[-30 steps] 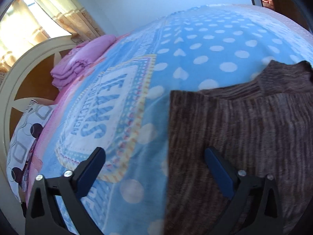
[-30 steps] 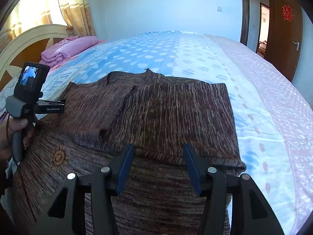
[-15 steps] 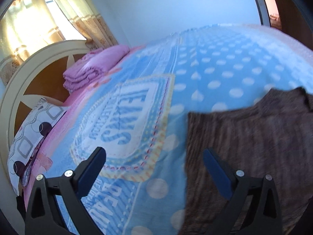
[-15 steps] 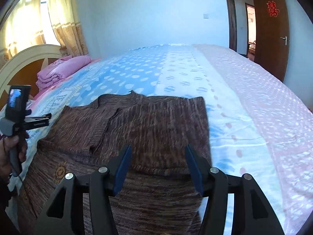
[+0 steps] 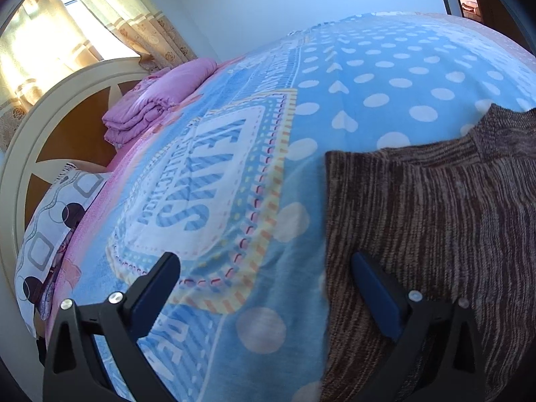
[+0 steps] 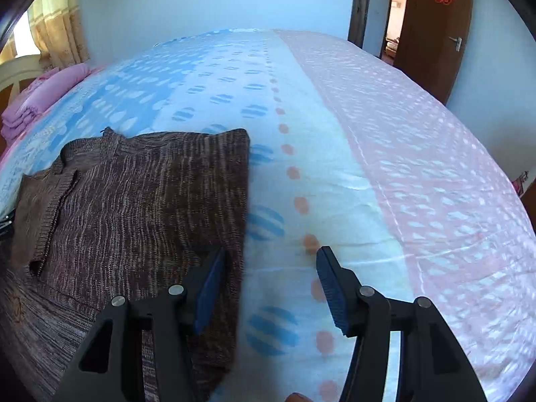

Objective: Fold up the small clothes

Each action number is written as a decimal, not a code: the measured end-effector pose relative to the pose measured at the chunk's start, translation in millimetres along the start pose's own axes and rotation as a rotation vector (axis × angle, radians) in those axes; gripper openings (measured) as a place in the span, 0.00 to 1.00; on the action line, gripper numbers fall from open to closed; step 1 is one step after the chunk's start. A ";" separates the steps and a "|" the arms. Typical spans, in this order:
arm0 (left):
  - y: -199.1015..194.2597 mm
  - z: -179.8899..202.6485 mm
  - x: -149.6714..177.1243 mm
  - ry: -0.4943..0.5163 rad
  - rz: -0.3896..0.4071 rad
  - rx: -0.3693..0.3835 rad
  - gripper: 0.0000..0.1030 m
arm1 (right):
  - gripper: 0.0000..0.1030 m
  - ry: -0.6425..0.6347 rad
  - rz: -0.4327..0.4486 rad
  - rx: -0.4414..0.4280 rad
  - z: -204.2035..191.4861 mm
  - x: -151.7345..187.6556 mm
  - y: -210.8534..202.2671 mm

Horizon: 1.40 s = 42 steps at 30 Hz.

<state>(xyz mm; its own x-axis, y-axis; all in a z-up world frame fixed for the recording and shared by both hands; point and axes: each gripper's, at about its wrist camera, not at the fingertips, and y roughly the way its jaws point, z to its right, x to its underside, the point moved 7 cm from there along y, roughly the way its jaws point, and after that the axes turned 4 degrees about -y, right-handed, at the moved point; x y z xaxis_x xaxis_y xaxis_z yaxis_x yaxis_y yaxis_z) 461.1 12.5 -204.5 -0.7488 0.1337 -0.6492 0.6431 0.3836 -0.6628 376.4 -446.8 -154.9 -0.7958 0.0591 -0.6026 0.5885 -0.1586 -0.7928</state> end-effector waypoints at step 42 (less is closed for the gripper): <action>-93.1 -36.6 86.3 -0.050 0.008 0.190 1.00 | 0.56 0.007 0.047 -0.141 -38.4 95.5 -105.5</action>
<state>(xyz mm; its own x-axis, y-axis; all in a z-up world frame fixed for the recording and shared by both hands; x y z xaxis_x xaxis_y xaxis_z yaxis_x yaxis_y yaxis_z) 330.7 21.7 -185.2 -0.7379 0.0889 -0.6690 0.6710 0.2030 -0.7131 243.8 -386.6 -132.3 -0.7665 0.0615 -0.6393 0.6393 -0.0215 -0.7686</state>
